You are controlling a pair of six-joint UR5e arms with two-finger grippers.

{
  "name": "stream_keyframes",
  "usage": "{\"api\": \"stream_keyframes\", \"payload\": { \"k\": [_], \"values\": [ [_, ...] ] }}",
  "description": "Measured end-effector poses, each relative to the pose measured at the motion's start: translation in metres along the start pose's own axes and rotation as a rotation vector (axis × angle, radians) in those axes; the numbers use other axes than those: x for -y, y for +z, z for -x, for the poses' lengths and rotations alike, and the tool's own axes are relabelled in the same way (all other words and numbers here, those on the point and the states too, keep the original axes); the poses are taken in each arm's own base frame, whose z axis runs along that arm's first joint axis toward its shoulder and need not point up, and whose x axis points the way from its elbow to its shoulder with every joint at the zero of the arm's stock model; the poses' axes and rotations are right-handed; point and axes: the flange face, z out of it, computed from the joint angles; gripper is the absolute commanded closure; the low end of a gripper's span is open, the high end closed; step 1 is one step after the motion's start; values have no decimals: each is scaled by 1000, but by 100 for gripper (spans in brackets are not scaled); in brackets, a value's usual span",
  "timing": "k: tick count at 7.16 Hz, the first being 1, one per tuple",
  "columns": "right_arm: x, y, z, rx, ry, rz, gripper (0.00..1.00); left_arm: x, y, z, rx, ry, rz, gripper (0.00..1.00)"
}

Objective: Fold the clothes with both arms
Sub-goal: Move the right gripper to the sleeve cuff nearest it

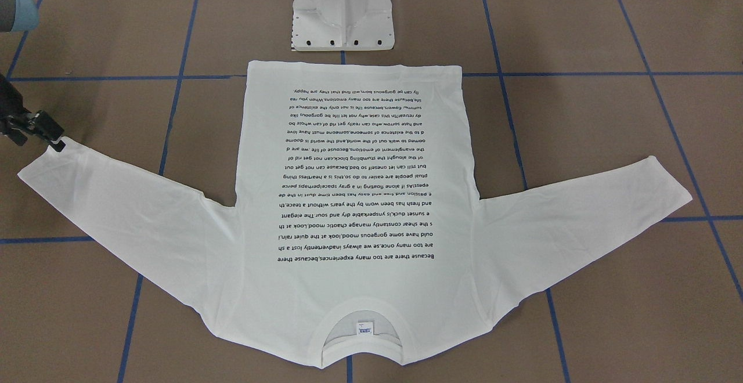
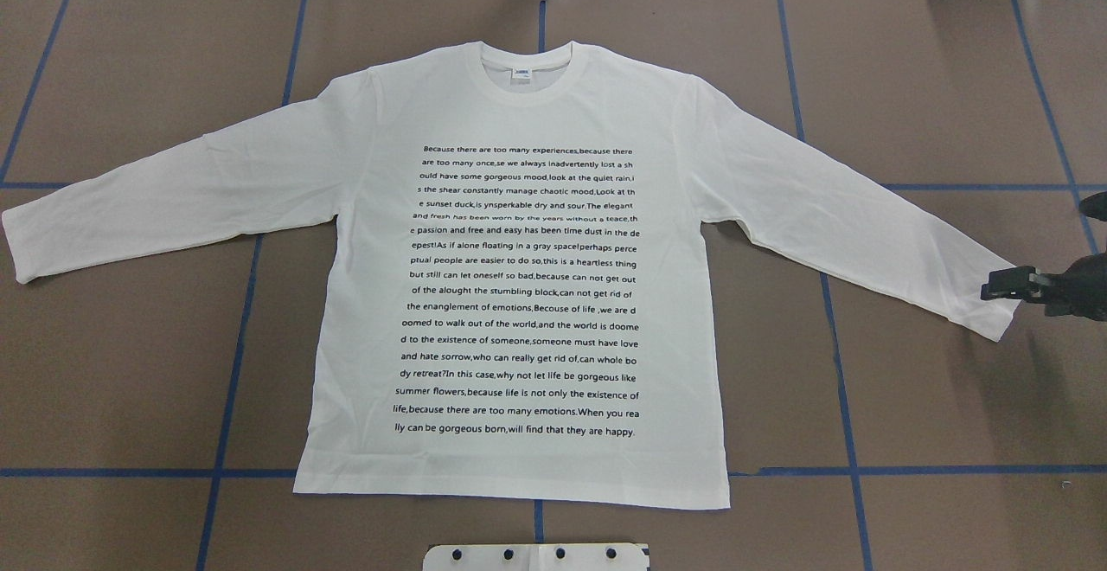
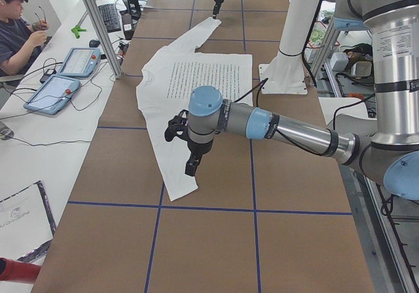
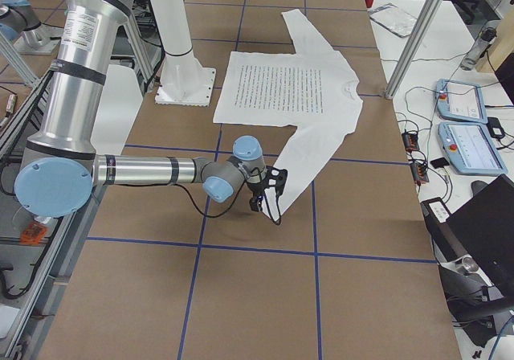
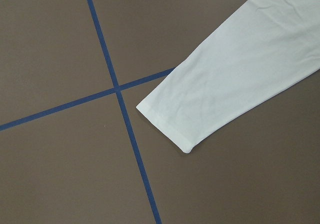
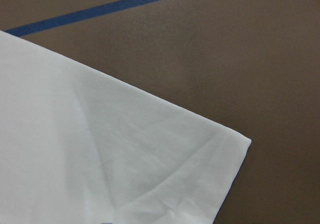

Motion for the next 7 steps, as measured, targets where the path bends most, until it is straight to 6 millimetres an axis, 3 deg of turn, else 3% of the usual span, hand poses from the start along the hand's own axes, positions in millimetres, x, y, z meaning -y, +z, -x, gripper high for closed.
{"api": "stream_keyframes", "payload": {
  "k": [1,4,5,7],
  "values": [
    [-4,9,-5,13,3,-5,12,-1,0,0,0,-1,0,0],
    [-9,18,-3,24,40,-5,36,-1,0,1,0,-1,-1,0],
    [-9,19,2,28,49,-7,49,-1,0,1,1,-1,-1,0],
    [-9,20,4,29,60,-8,86,-1,0,1,1,-1,-1,0]
  ]
}}
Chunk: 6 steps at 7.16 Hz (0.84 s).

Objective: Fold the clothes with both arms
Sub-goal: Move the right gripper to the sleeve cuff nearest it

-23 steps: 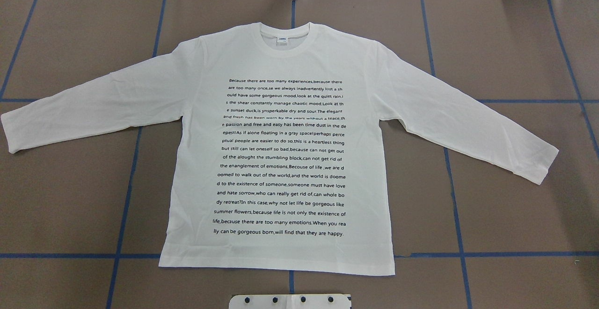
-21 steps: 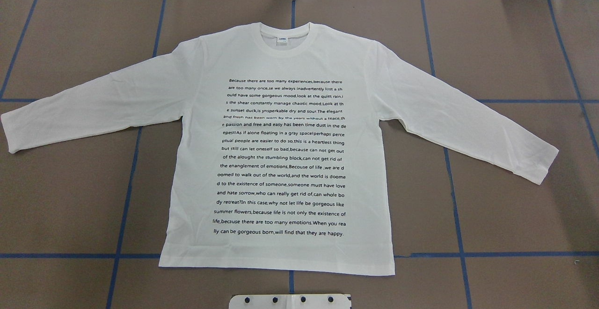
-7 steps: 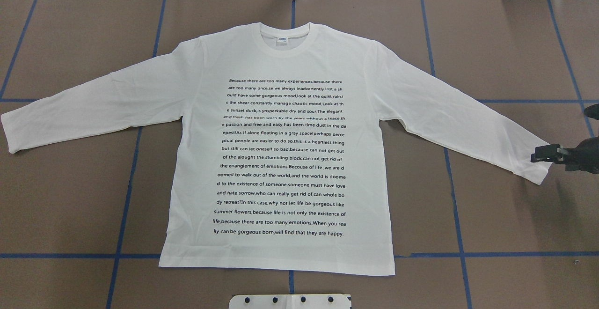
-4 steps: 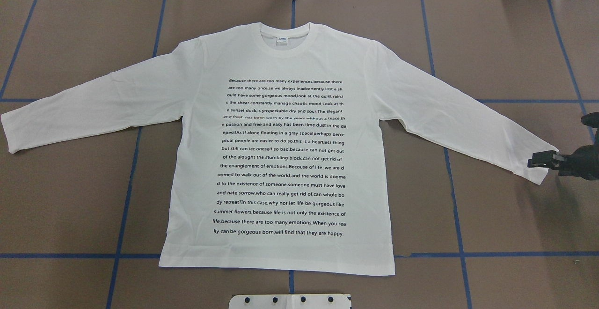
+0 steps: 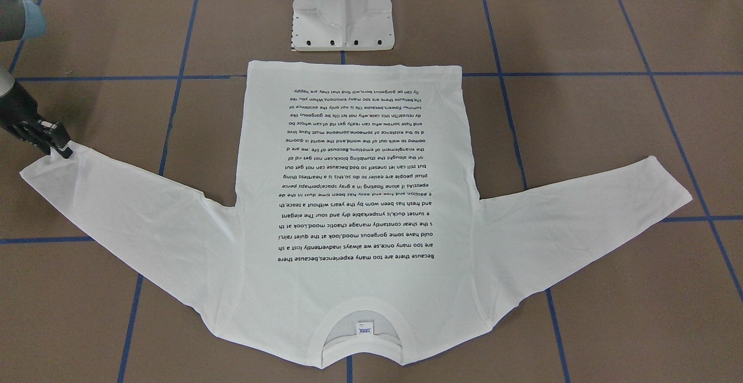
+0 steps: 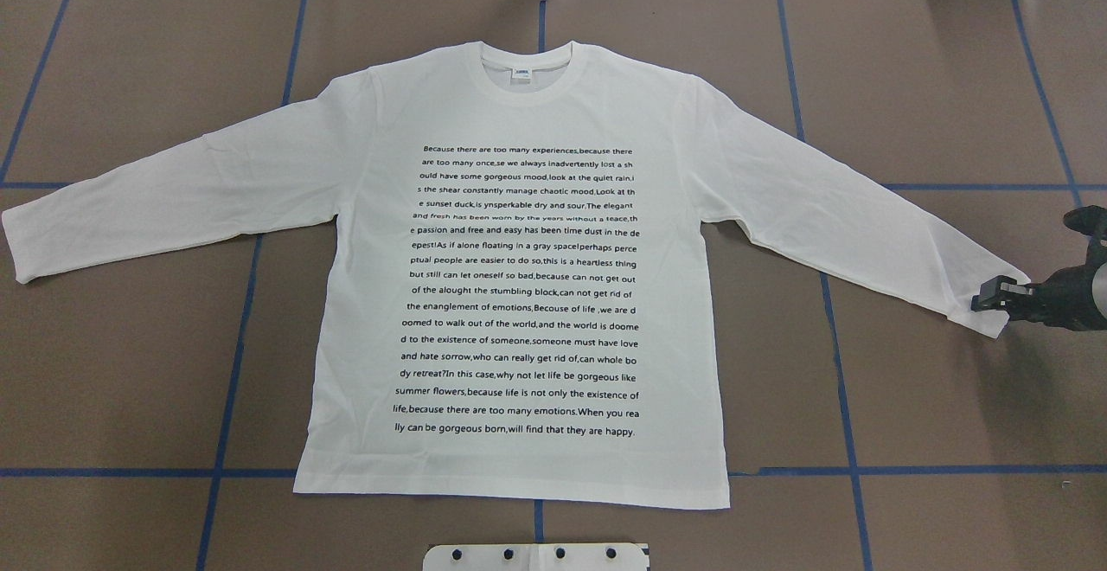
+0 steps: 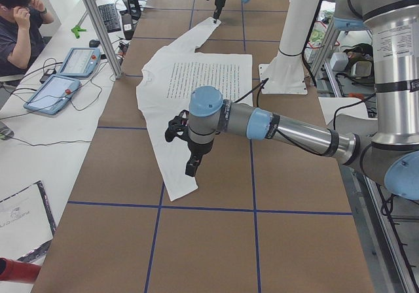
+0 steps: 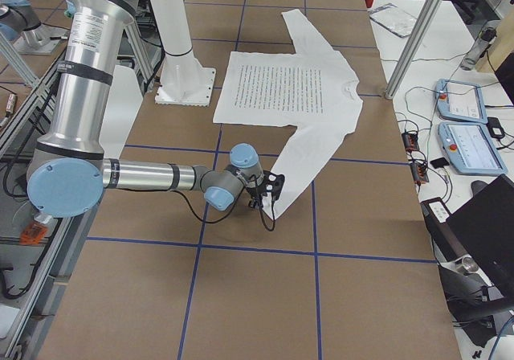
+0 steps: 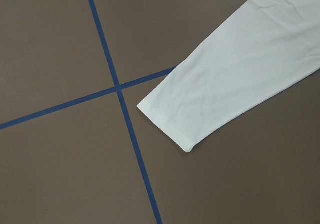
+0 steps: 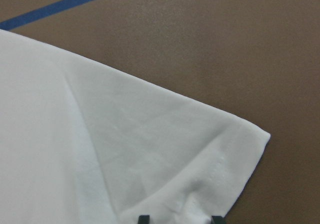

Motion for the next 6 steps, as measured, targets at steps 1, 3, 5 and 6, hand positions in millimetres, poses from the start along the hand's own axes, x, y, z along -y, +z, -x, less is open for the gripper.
{"api": "stream_keyframes", "payload": {
  "k": [1,3,5,6],
  "values": [
    [0,0,-2,-2,4,0,100,0,0,0,0,-1,0,0],
    [-1,-6,1,6,4,0,100,0,-1,0,0,0,-2,0],
    [-1,-20,23,47,-13,-7,100,0,-1,0,1,0,-2,0],
    [5,-30,47,89,-31,-25,100,0,-1,0,1,-1,-1,0]
  ]
}}
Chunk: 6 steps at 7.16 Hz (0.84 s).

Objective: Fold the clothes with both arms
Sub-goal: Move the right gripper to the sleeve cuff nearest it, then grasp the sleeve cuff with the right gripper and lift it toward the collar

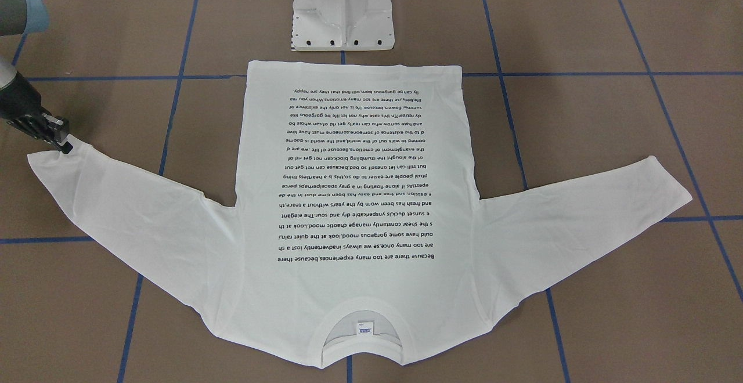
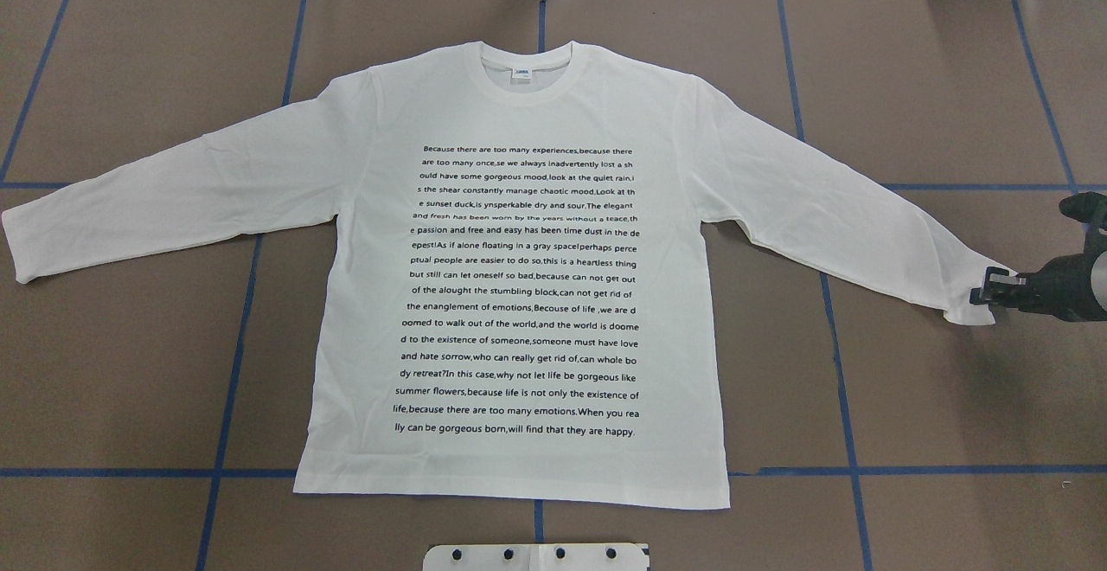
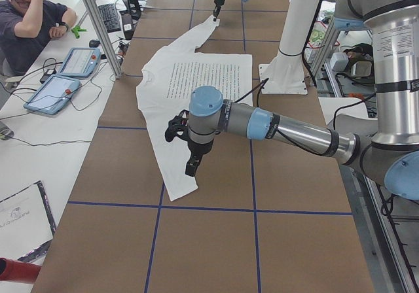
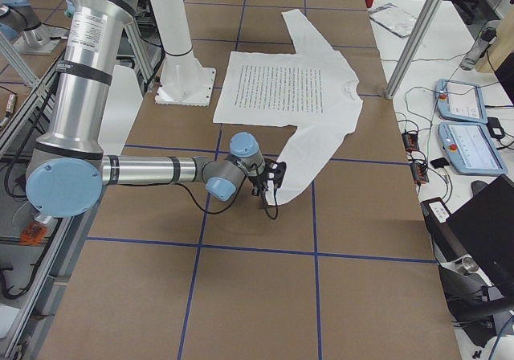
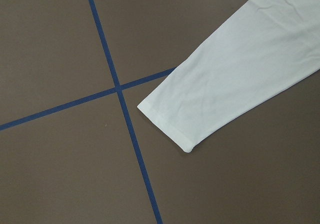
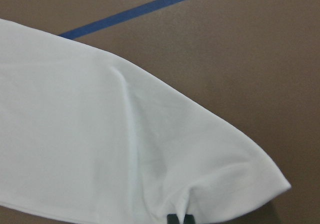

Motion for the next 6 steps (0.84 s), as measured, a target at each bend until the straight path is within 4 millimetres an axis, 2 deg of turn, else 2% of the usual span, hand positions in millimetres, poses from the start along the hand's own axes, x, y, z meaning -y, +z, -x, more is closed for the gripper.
{"api": "stream_keyframes", "payload": {
  "k": [1,2,3,5,6],
  "values": [
    [15,-5,42,66,-28,-33,100,0,0,0,0,-1,1,0],
    [34,-7,92,128,-56,-69,100,0,1,1,0,-2,2,0],
    [53,-9,151,167,-74,-99,100,0,2,2,0,-3,3,0],
    [90,-13,283,176,-82,-119,100,-1,2,2,-1,-4,4,0],
    [104,-11,340,172,-84,-141,100,-1,2,2,0,-5,5,0]
  ]
}}
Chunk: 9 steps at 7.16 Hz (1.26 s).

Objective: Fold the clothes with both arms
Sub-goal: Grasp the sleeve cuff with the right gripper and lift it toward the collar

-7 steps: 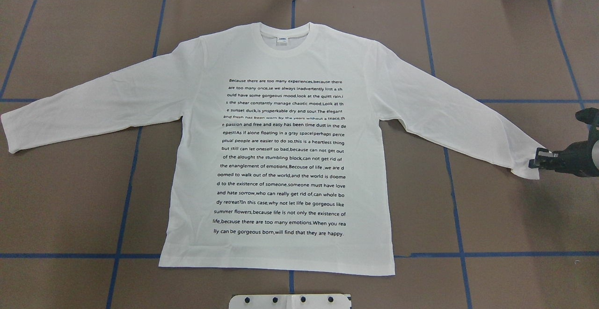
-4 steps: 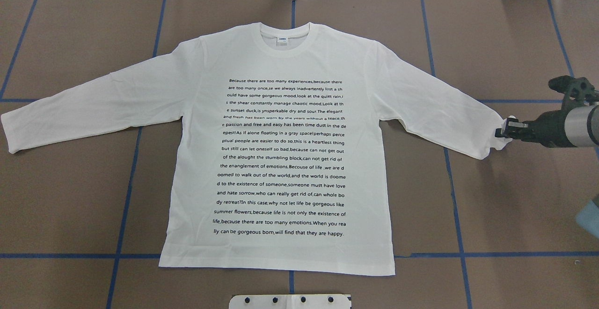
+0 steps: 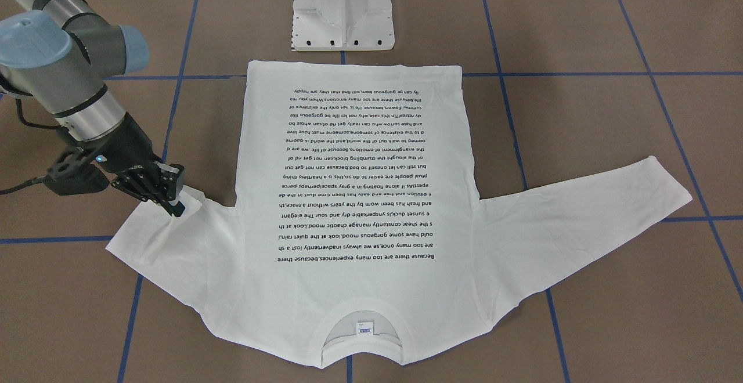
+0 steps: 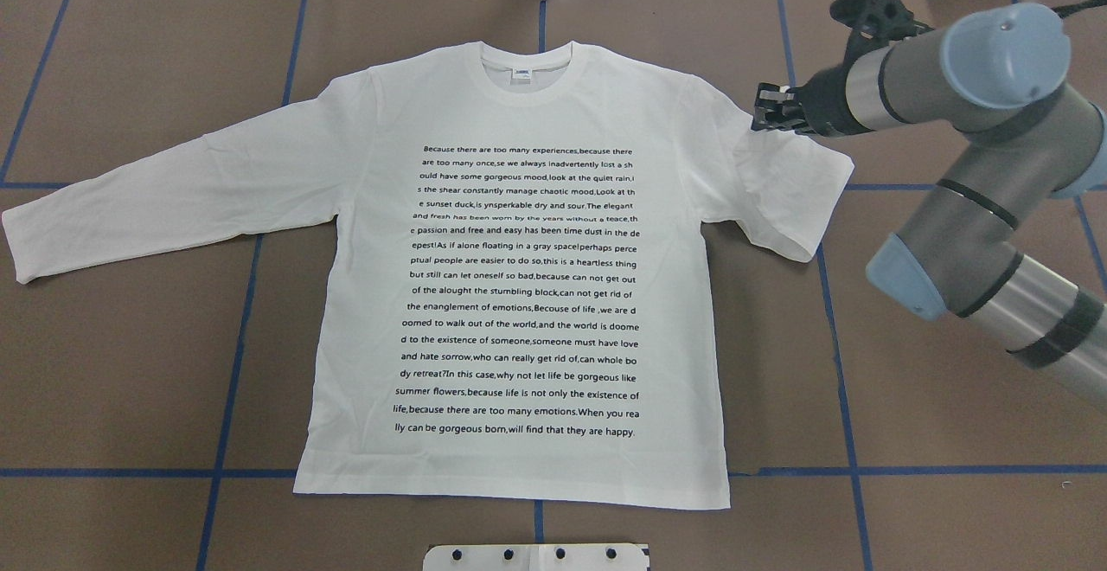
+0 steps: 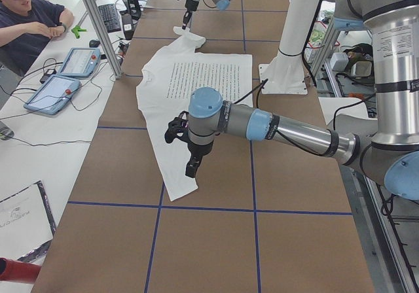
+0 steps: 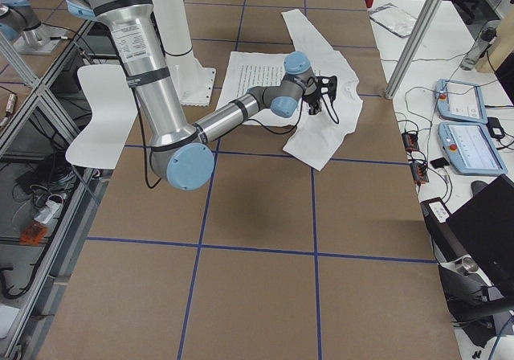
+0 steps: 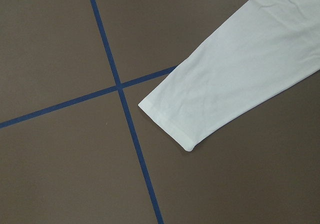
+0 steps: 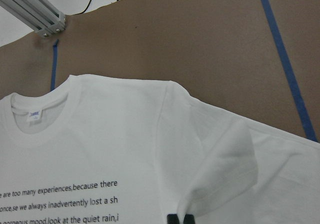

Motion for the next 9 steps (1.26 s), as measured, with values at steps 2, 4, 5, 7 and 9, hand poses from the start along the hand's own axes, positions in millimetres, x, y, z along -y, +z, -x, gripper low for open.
{"api": "stream_keyframes", "payload": {
  "k": [2,4,5,7,9],
  "values": [
    [18,32,93,5,-18,-66,100,0,2,2,1,-2,3,0],
    [12,58,177,16,-38,-128,100,-1,3,3,0,-6,6,0],
    [4,64,214,30,-51,-148,100,-1,4,4,0,-8,8,0],
    [-28,71,274,55,-79,-183,100,-3,6,5,-1,-13,14,0],
    [-64,77,313,73,-101,-197,100,-4,8,8,-1,-17,19,0]
  ]
}}
